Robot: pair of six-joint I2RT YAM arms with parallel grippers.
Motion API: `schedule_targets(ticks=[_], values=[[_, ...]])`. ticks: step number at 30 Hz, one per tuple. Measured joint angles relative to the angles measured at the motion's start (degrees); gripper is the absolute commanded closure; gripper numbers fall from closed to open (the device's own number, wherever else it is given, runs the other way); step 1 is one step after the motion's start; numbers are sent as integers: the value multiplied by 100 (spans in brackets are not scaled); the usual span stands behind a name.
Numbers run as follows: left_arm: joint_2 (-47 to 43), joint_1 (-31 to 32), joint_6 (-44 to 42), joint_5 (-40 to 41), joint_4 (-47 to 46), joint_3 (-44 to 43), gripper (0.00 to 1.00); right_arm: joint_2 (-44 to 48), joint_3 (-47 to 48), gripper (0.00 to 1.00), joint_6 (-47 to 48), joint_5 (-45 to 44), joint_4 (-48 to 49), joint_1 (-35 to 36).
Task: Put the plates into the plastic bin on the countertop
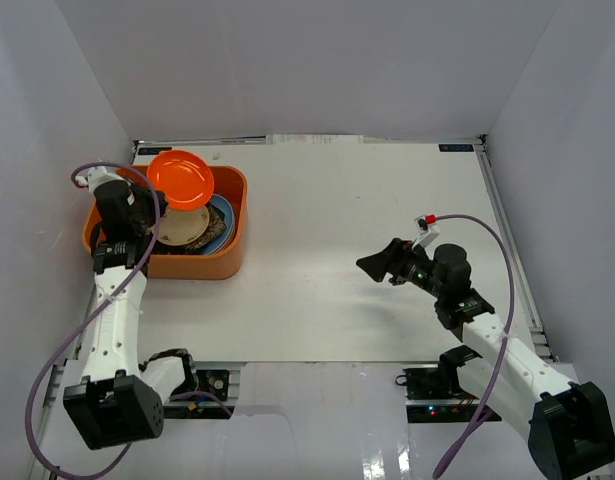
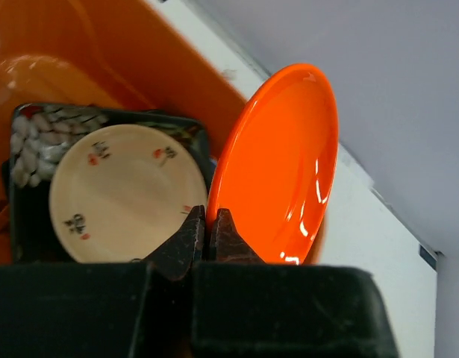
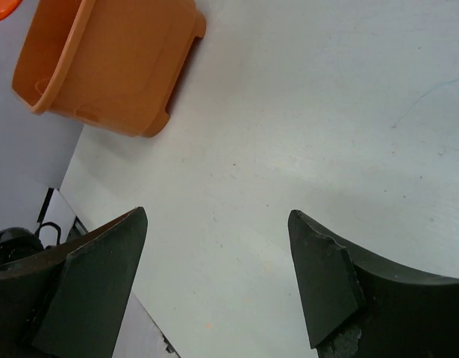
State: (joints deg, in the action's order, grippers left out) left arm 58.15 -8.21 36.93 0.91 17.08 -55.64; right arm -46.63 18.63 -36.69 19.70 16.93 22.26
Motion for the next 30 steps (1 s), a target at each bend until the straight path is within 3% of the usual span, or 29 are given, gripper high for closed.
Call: schedule_targets(ticks=[8,11,12,13,16,20,26,27,30], values=[[765,-407,205,87,264,603,89,11,-4,18,22,221,-35,17],[772,-411,208,175,323,643,74,46,-46,18,20,306,-4,26],[769,-411,216,205,304,643,66,48,-63,18,20,326,-11,28],[767,-411,203,247,291,643,40,48,-74,17,22,341,-11,28],[763,-411,203,356,258,640,2,63,-79,16,22,343,-31,28],[730,-409,236,483,125,627,2,140,-79,15,26,339,-50,28],[474,-411,221,507,129,608,2,184,-52,3,92,251,-251,33],[356,-411,208,422,120,608,2,192,-22,10,122,197,-363,33],[-138,-400,179,-269,-44,586,2,232,179,10,271,-48,-791,33]])
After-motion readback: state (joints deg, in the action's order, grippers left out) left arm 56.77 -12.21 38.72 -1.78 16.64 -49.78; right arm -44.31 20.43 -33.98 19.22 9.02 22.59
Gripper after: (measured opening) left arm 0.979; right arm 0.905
